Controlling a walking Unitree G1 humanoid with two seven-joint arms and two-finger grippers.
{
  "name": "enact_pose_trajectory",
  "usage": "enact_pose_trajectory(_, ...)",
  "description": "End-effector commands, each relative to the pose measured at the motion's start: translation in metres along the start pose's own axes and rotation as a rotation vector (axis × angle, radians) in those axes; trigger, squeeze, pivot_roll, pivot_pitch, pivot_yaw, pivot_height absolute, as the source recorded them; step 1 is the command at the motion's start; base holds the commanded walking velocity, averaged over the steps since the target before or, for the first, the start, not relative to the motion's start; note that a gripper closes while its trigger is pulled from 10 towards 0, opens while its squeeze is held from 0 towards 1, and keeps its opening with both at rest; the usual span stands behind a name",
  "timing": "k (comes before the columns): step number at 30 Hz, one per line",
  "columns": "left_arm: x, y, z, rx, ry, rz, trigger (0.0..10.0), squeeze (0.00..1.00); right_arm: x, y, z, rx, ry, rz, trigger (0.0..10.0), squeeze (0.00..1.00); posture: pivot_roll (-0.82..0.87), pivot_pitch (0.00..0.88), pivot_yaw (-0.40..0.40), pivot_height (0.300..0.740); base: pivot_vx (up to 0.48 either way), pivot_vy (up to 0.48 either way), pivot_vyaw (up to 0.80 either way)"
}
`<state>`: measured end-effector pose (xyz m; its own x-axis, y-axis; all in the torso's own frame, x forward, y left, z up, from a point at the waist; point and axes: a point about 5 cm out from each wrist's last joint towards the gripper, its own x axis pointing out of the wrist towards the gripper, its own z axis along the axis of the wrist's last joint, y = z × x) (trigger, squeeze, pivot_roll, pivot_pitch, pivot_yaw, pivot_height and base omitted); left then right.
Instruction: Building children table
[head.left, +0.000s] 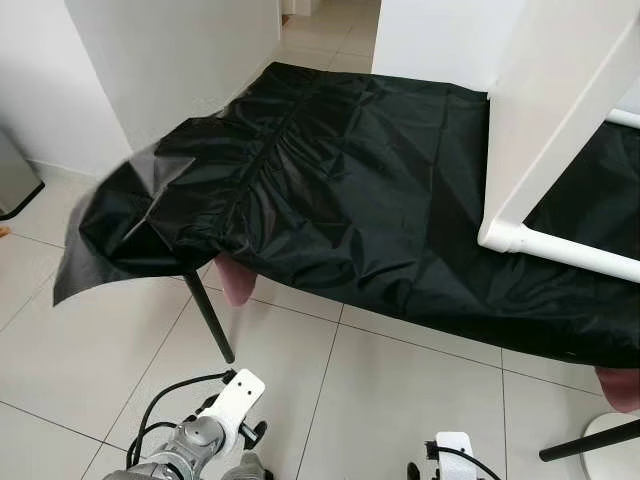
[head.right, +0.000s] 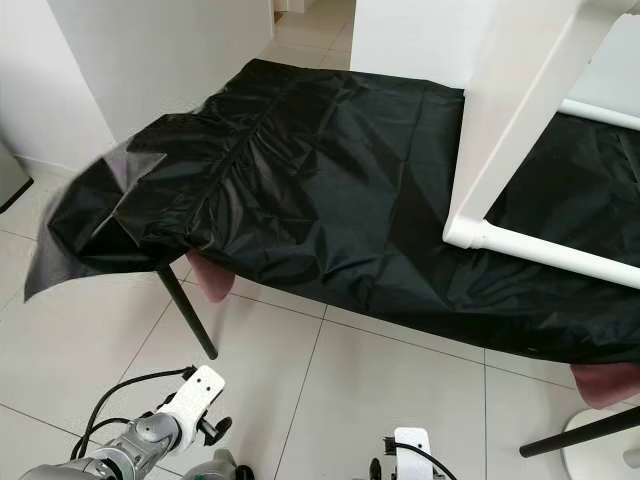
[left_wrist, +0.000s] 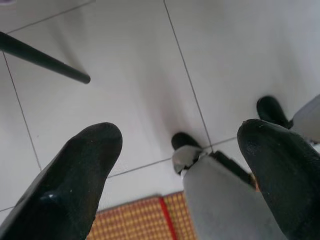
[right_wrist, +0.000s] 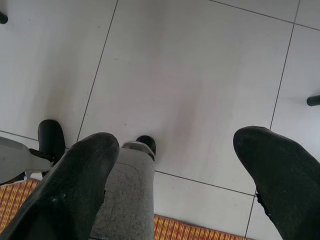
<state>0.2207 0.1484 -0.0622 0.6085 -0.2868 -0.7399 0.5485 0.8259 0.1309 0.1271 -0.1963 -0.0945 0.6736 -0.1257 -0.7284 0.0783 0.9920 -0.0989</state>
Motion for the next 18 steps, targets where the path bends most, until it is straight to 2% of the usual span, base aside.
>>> enact_pose_trajectory(1, -0.0006, 0.0015, -0.0030, -0.012, 0.008, 0.049, 10.0, 0.00, -0.0048, -0.0041, -0.0126, 0.023, 0.053, -0.023, 10.0, 0.00, 0.01, 0.000, 0.028, 0.740, 0.000, 0.000, 0.00)
enact_pose_trajectory(3, -0.0010, 0.0014, -0.0053, -0.017, 0.022, 0.053, 10.0, 0.00, -0.0052, -0.0038, -0.0151, 0.027, 0.073, -0.027, 10.0, 0.00, 0.00, 0.000, 0.030, 0.740, 0.000, 0.000, 0.00)
enact_pose_trajectory(16, -0.0019, 0.0049, -0.0087, -0.004, 0.053, 0.084, 10.0, 0.00, -0.0045, -0.0014, -0.0153, 0.031, 0.088, -0.024, 10.0, 0.00, 0.01, 0.000, 0.026, 0.740, 0.000, 0.000, -0.71)
enact_pose_trajectory(18, -0.0022, 0.0052, -0.0093, 0.005, 0.055, 0.079, 10.0, 0.00, -0.0043, -0.0007, -0.0154, 0.029, 0.091, -0.022, 10.0, 0.00, 0.01, 0.000, 0.022, 0.740, 0.000, 0.000, 0.00)
